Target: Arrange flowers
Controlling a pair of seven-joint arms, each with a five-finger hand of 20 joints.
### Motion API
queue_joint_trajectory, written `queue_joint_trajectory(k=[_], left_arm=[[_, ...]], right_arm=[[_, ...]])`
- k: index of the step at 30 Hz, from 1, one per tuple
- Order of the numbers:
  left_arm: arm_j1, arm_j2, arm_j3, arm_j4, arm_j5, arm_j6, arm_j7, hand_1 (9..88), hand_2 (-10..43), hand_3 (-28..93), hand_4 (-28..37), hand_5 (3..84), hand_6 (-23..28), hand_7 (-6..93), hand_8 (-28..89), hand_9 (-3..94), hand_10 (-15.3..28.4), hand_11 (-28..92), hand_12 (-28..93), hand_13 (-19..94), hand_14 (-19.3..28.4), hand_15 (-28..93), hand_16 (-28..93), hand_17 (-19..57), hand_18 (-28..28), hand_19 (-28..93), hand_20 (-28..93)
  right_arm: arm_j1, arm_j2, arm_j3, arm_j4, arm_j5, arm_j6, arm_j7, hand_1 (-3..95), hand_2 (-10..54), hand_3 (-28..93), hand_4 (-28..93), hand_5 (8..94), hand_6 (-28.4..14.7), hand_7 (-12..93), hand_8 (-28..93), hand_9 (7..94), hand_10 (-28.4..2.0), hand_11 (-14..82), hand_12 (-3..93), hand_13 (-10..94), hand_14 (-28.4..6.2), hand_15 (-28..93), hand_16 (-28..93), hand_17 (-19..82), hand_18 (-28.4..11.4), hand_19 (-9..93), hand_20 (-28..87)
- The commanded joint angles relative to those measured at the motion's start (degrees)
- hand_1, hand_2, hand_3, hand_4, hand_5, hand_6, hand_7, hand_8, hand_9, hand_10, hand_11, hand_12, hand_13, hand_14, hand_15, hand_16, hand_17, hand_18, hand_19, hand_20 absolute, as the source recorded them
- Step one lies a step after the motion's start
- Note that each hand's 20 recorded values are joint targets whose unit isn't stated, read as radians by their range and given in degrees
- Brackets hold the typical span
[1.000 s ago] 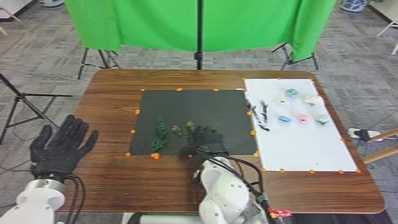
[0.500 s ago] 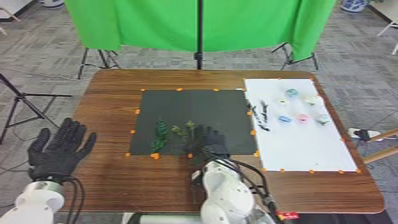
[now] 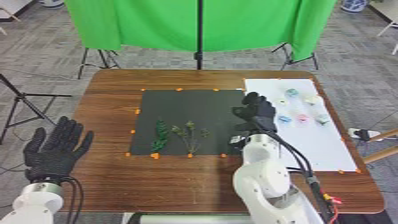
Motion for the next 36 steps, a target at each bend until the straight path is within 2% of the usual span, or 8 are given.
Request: queue_joint_trajectory(k=[1, 10, 16, 17, 24, 28, 33, 36], left_arm=[[0.7, -0.48, 0.72, -0.62, 1.55, -1.58, -0.83, 26.9, 15.6, 77, -28.3, 50.2, 9.0, 17.8, -10, 43.9, 16.0, 27, 13, 33, 17.6, 54, -6, -4.5, 18.5, 46, 25], [-0.3, -0.35, 1.23, -0.46, 2.13, -1.80, -1.43, 27.2, 15.3, 77, -28.3, 50.1, 9.0, 17.6, -10, 43.8, 15.9, 27, 13, 33, 17.4, 54, -6, -4.6, 18.5, 46, 25], [-0.3, -0.39, 1.34, -0.44, 2.23, -1.20, -2.02, 27.6, 15.1, 77, -28.3, 50.1, 9.0, 17.6, -10, 43.8, 16.0, 27, 13, 33, 17.5, 54, -6, -4.5, 18.5, 45, 25], [-0.5, -0.35, 1.57, -0.40, 2.07, -0.51, -1.93, 27.6, 15.1, 77, -28.3, 50.1, 9.0, 17.6, -10, 43.8, 15.9, 27, 13, 33, 17.5, 54, -6, -4.4, 18.2, 45, 25], [-0.7, -0.63, 2.39, 0.04, 1.12, -0.40, -1.92, 27.5, 15.1, 77, -28.3, 50.3, 9.2, 17.9, -10, 43.7, 16.1, 27, 13, 33, 17.6, 54, -7, -4.3, 17.3, 43, 22], [-0.2, -0.87, 2.07, -0.15, 1.24, -0.89, -1.68, 27.6, 15.2, 77, -28.3, 50.4, 9.3, 18.0, -10, 43.7, 16.2, 27, 13, 33, 17.6, 54, -7, -4.4, 17.2, 43, 22], [-0.1, -0.95, 1.99, -0.15, 1.27, -1.27, -1.80, 27.7, 15.2, 77, -28.3, 50.3, 9.2, 17.9, -10, 43.7, 16.1, 27, 13, 33, 17.6, 54, -7, -4.5, 17.2, 44, 21], [-0.1, -1.17, 2.09, -0.15, 1.08, -1.08, -2.09, 27.7, 15.1, 77, -28.3, 50.2, 9.2, 18.1, -10, 43.7, 16.1, 27, 13, 33, 17.5, 54, -7, -4.6, 17.2, 44, 21]], right_arm=[[5.0, 6.0, 6.4, 4.5, -0.2, -6.2, 3.8, 39.6, -9.5, 85, -25, 54.3, -12.5, 26, -11, 55.7, -25.1, 27.6, 19.5, 50, -22.0, 69, 25, 38, -28.4, 93, 43], [5.0, 5.1, 3.5, 8.4, -0.9, -13.8, 0.7, 38.8, -9.5, 84, -28, 55.2, -12.0, 22, -11, 56.7, -25.4, 18.9, 16.5, 52, -21.4, 68, 26, 37, -28.4, 93, 45], [7.9, 2.8, 2.0, 13.9, -4.5, -13.3, -0.8, 37.4, -9.5, 83, -28, 54.5, -12.2, 19, -9, 55.2, -25.5, 15.8, 15.5, 52, -21.3, 68, 27, 38, -28.4, 93, 49], [8.6, 2.6, 1.8, 15.3, -6.2, -13.0, -1.3, 37.3, -9.5, 83, -28, 54.4, -12.2, 19, -9, 55.2, -25.5, 15.8, 15.5, 52, -21.2, 68, 27, 38, -28.4, 93, 51], [11.1, 1.8, 1.0, 19.9, -7.1, -17.1, -1.0, 39.2, -9.5, 84, -28, 53.5, -11.5, 25, -9, 55.4, -24.8, 17.5, 16.4, 52, -21.1, 70, 28, 39, -28.4, 93, 54], [10.5, 3.3, -0.2, 20.0, -8.7, -23.0, -4.2, 47.9, -9.5, 87, -28, 54.9, -8.2, 37, -12, 61.5, -20.5, 27.4, 19.9, 55, -19.0, 72, 33, 40, -28.4, 93, 55], [10.1, 5.8, -2.7, 20.4, -10.4, -28.1, -8.3, 50.8, -9.5, 86, -28, 57.7, -5.8, 47, -16, 65.9, -17.6, 33.9, 24.7, 59, -17.0, 72, 40, 40, -28.0, 93, 56], [9.8, 5.8, -2.9, 21.5, -11.5, -24.7, -8.5, 60.4, -9.5, 73, -28, 61.7, -2.8, 50, 7, 77.1, -12.2, 20.8, 42.3, 66, -13.1, 66, 49, 41, -27.2, 93, 54]])
